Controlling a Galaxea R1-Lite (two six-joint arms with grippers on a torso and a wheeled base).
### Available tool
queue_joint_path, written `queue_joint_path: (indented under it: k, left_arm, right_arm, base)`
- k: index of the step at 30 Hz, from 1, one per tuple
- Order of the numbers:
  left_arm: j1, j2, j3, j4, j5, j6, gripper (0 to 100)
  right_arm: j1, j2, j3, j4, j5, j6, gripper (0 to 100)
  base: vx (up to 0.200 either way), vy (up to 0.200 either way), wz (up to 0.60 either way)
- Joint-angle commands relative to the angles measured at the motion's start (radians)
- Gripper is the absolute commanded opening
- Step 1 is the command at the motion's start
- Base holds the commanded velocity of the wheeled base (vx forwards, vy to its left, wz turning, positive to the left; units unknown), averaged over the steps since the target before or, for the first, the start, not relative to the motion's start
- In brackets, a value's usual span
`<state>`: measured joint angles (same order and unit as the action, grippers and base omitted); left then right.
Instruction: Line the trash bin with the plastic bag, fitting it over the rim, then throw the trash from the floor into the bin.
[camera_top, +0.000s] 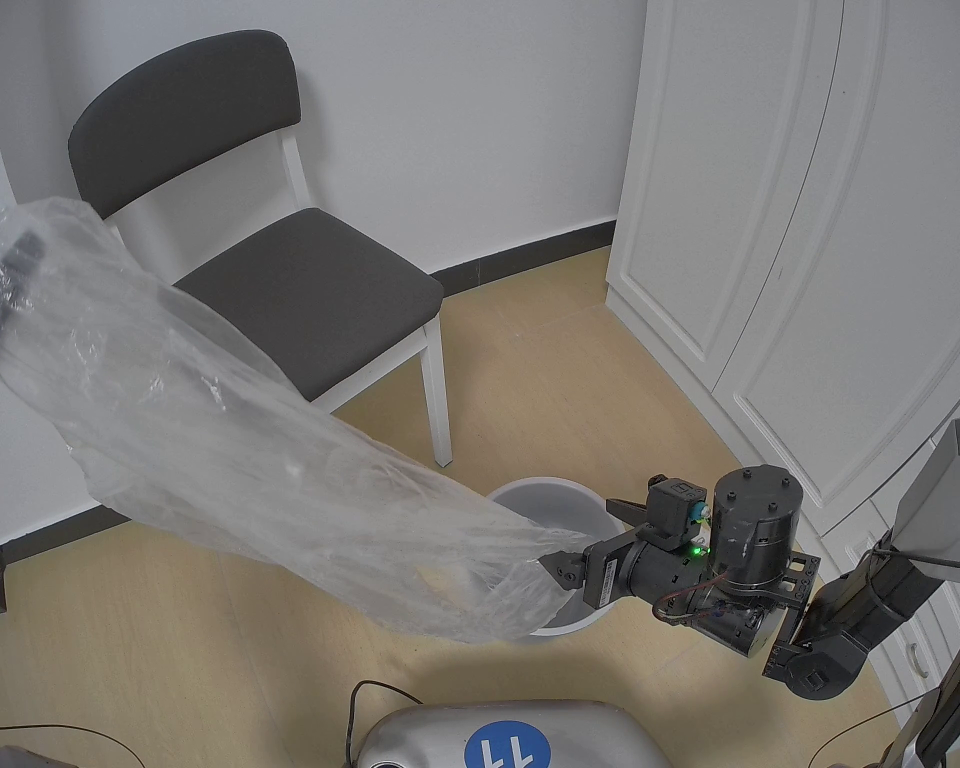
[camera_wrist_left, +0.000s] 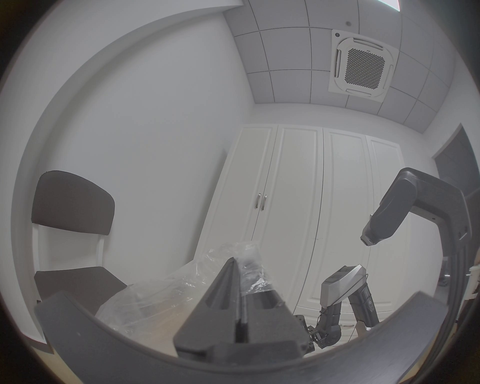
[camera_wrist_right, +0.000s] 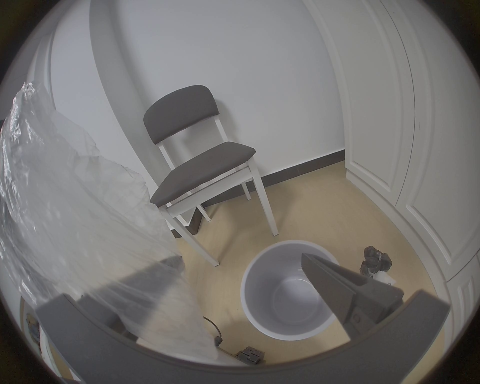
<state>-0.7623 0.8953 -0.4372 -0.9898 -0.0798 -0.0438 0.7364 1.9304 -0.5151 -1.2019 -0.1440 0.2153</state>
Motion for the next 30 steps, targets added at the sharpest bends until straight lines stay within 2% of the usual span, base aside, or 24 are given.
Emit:
queue_joint_path:
  k: [1,7,8,17,23,26,29,30]
  left_arm:
    - [0.000,0.002,0.002,-0.001,0.000,0.001,0]
    - [-0.002,0.005,0.005,0.000,-0.002,0.001,0]
    - [-0.002,0.007,0.005,0.000,-0.002,0.001,0]
    - [-0.022,0.013,0.009,0.007,0.000,-0.001,0]
    - [-0.022,0.011,0.009,0.065,0.003,-0.001,0]
    - [-0.022,0.007,0.009,0.105,0.002,-0.001,0]
    - [-0.023,0.002,0.009,0.151,0.002,-0.001,0]
    - [-0.023,0.002,0.009,0.151,0.002,-0.001,0]
  right_arm:
    - [0.000,-0.002,0.001,-0.001,0.000,-0.001,100]
    - [0.000,-0.005,0.006,-0.001,0.000,-0.002,100]
    - [0.000,-0.007,0.006,-0.001,0.000,-0.002,0]
    - [0.001,-0.051,0.000,-0.001,0.000,-0.002,0]
    - [0.000,-0.140,0.003,0.004,-0.003,-0.017,0]
    - [-0.002,-0.214,0.009,0.047,-0.009,-0.050,0]
    - [-0.006,-0.314,-0.003,0.183,-0.015,-0.073,0]
    - [-0.006,-0.314,-0.003,0.183,-0.015,-0.073,0]
  base:
    - [0.000,0.000,0.00]
    - [0.000,0.000,0.00]
    - [0.000,0.000,0.00]
    - [0.000,0.000,0.00]
    - [0.000,0.000,0.00]
    - [0.000,0.000,0.00]
    - [0.000,0.000,0.00]
    - [0.000,0.000,0.00]
